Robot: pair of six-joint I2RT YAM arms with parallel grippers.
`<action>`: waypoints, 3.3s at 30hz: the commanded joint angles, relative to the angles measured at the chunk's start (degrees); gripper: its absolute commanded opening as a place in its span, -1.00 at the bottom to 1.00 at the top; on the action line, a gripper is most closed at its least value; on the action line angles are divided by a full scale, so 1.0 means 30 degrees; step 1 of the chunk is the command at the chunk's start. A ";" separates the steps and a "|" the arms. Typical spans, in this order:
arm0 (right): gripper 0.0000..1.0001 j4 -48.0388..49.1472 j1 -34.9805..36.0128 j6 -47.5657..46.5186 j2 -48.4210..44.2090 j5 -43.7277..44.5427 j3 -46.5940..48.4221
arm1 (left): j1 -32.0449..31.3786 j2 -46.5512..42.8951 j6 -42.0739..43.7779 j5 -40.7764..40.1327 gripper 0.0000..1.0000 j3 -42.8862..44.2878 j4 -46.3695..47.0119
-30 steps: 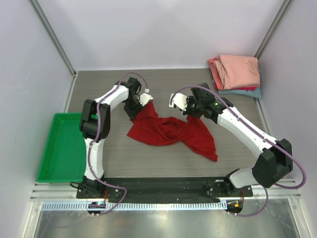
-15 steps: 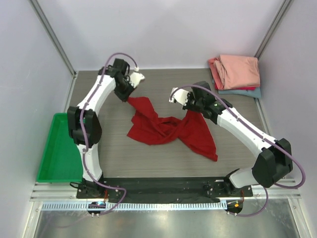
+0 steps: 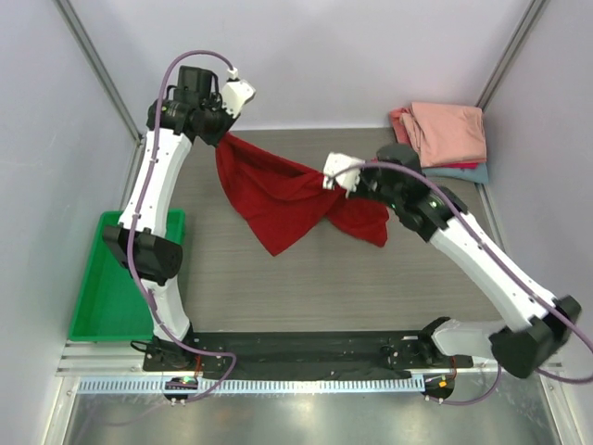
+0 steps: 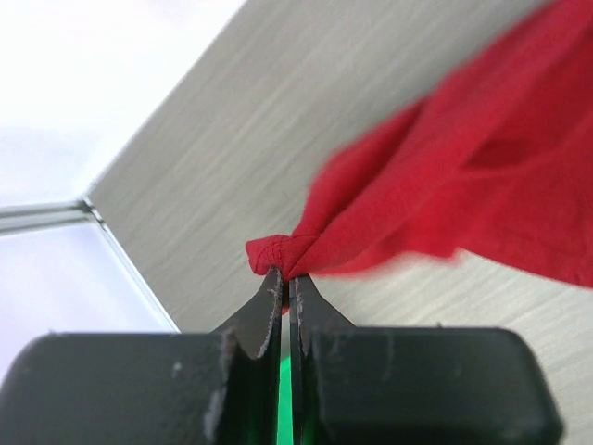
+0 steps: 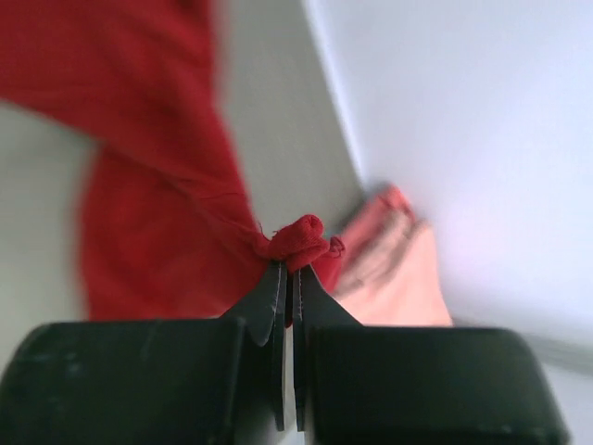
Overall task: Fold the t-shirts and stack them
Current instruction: Flatten the tshirt out
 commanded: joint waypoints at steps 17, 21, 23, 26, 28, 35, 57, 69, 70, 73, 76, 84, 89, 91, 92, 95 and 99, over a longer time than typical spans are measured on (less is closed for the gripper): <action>0.05 -0.2271 -0.2260 0.7424 0.5436 -0.3473 0.3628 | 0.0126 0.0249 -0.0353 0.0288 -0.97 -0.2130 -0.0779; 0.01 -0.2390 -0.3139 0.6693 0.8015 -0.4995 0.3866 | 0.0126 0.0014 -0.0382 0.0377 -0.97 -0.3158 -0.0663; 0.00 -0.2215 -0.3258 0.6574 0.8605 -0.5498 0.4011 | 0.0126 0.0072 -0.0441 0.0406 -0.96 -0.3393 -0.0663; 0.00 -0.2185 -0.3463 0.6370 0.9544 -0.6903 0.4597 | 0.0126 0.0247 -0.0586 0.0377 -0.95 -0.3570 -0.0721; 0.02 -0.2476 -0.3493 0.6136 0.9808 -0.7492 0.4832 | 0.0126 0.0364 -0.0587 0.0290 -0.94 -0.3716 -0.0751; 0.07 -0.3650 -0.4808 0.2829 0.6947 -0.7202 0.1089 | 0.0126 0.0569 -0.0353 -0.0032 -0.92 -0.3833 -0.0780; 0.08 0.4024 -0.6042 -0.2127 0.5090 -0.6936 -0.7180 | -0.0196 0.1830 -0.0089 -0.1791 -0.87 -0.3599 -0.0927; 0.09 0.3440 -0.6100 -0.2713 0.5355 -0.7434 -0.7033 | -0.0576 0.2796 0.0175 -0.2465 -0.86 -0.2955 -0.0927; 0.09 0.3469 -0.6101 -0.2713 0.5501 -0.7434 -0.7004 | -0.0606 0.2855 0.0175 -0.2494 -0.86 -0.2926 -0.0898; 0.09 0.3498 -0.6042 -0.2683 0.6172 -0.7434 -0.6828 | -0.0664 0.3001 0.0204 -0.2494 -0.86 -0.2809 -0.0898; 0.08 0.3790 -0.6071 -0.2538 0.6847 -0.7259 -0.6564 | -0.0694 0.3148 0.0175 -0.2465 -0.86 -0.2750 -0.0898; -0.51 0.3616 -0.6071 -0.2215 0.7350 -0.6849 -0.5597 | -0.0665 0.3207 0.0175 -0.2494 -0.86 -0.2750 -0.0868; -0.87 0.3470 -0.6101 -0.2157 0.5945 -0.6380 -0.5305 | -0.0665 0.3265 0.0204 -0.2436 -0.85 -0.2399 -0.0839; -0.92 0.3265 -0.6071 -0.2127 0.4979 -0.6380 -0.5071 | -0.0665 0.3236 0.0204 -0.2377 -0.85 -0.2223 -0.0839; -0.95 0.3032 -0.6071 -0.2098 0.4656 -0.6350 -0.4693 | -0.0665 0.3207 0.0233 -0.2377 -0.86 -0.2106 -0.0839; -0.97 0.2534 -0.6071 -0.1807 0.3396 -0.6058 -0.3436 | -0.0665 0.2944 0.0613 -0.2757 -0.86 -0.1404 -0.0868; -0.97 0.2444 -0.6071 -0.1483 0.2427 -0.5123 -0.1237 | -0.0665 0.2300 0.1228 -0.3430 -0.88 -0.0088 -0.0605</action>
